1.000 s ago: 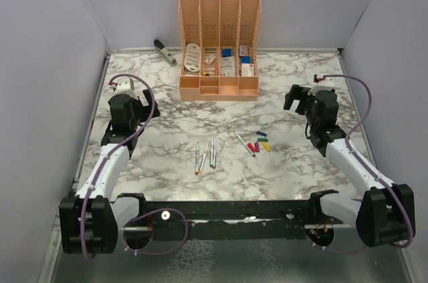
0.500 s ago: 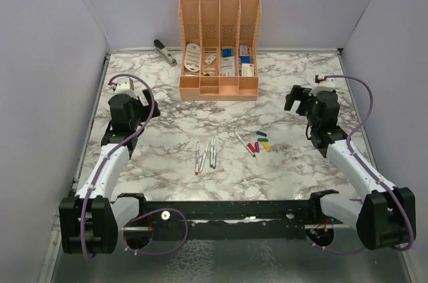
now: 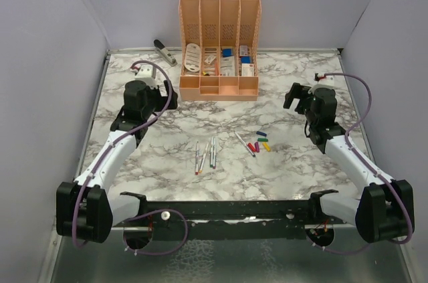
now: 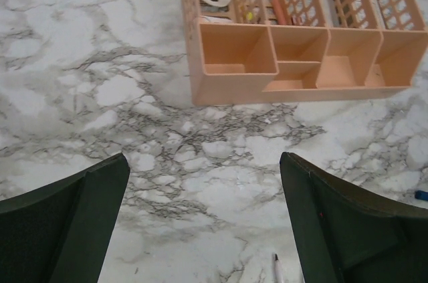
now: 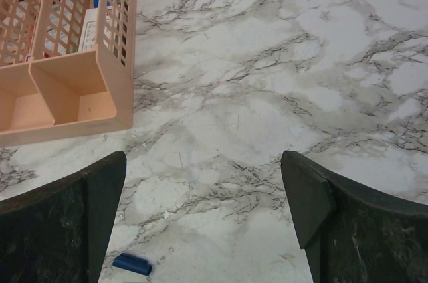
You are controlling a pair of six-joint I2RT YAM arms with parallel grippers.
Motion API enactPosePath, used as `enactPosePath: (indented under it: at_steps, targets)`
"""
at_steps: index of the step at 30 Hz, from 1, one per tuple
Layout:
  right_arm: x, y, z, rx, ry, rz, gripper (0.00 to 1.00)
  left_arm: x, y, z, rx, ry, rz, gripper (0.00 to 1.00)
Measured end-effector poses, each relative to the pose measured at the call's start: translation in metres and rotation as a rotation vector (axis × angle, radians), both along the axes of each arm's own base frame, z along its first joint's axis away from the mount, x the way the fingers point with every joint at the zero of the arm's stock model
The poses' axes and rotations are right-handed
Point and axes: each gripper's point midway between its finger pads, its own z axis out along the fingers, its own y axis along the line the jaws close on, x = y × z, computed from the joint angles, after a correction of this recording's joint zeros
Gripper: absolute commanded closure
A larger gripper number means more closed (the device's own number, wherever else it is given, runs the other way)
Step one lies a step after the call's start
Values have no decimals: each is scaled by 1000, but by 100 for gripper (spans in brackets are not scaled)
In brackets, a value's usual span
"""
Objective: Insert the pens into the pen caps
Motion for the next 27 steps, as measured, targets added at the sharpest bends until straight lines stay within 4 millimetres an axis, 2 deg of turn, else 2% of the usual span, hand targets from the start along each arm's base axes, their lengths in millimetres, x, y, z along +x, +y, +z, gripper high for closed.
enactPosePath:
  at_steps: [3,5,7,10,13,16,18,21,23,27]
  targets:
    - [1,-4,2,10,-9,-34,0,0,-31,8,12,-15,-80,1]
    - [2,-8,4,16,-18,-61,0,2,-44,6,4,-3,-111,1]
    - [3,-11,5,24,-25,-84,5,6,-48,0,-10,23,-119,1]
    - [10,-17,7,24,-26,-110,22,9,-54,-17,-28,81,-136,1]
    - [20,-23,9,25,-19,-132,27,5,-60,-30,-37,131,-167,1]
    - [32,-30,8,27,-4,-153,32,0,-63,-30,-41,137,-188,1]
    - [39,-33,6,30,9,-159,43,-3,-63,-28,-41,134,-192,1]
    - [49,-27,-1,36,48,-115,53,-13,-62,-22,-46,115,-198,1]
    - [51,-18,-6,43,76,-59,53,-21,-61,-17,-55,100,-196,1]
    - [42,14,-13,51,111,63,53,-35,-58,-12,-75,75,-192,1]
